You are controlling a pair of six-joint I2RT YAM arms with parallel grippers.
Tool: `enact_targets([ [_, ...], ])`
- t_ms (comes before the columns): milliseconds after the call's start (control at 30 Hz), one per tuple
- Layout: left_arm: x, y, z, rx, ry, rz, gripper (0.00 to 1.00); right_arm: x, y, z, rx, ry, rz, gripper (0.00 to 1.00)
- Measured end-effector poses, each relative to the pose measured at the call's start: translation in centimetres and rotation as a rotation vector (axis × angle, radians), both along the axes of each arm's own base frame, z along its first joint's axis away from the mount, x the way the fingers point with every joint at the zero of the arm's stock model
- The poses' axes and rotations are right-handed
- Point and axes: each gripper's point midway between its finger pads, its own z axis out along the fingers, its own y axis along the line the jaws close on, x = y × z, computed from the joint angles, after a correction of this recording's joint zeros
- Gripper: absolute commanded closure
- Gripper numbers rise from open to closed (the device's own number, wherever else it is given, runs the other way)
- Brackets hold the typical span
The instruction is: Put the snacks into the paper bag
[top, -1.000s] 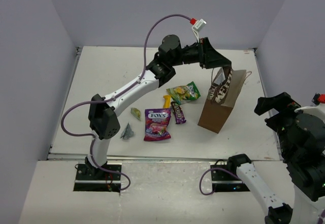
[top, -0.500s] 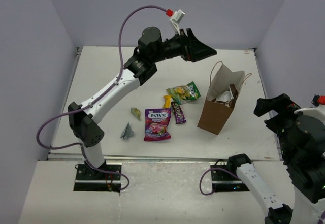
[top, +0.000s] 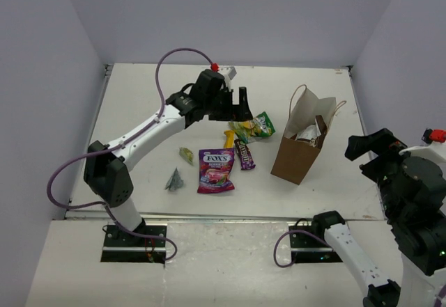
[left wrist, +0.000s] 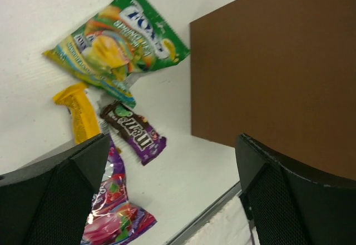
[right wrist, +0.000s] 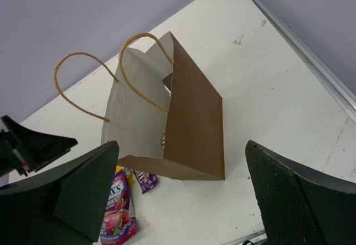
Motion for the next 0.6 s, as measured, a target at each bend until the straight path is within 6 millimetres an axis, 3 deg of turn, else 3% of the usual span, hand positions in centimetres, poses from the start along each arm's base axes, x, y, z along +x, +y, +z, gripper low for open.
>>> enact_targets([
  [267,0.8,-1.2,-6.9,0.163,0.089,-0.035,0.00,0.0,0.1,-0.8,-0.002,0.020,0.008,0.01],
  [467,2.2,-6.3,-7.7,0.290,-0.050,-0.156,0.00,0.0,0.2,-0.8,-0.008,0.023,0.013,0.01],
  [600,2.7,-7.4,-8.0,0.389,-0.166,-0.225,0.00,0.0,0.4,-0.9,-0.005,0.026,0.024,0.01],
])
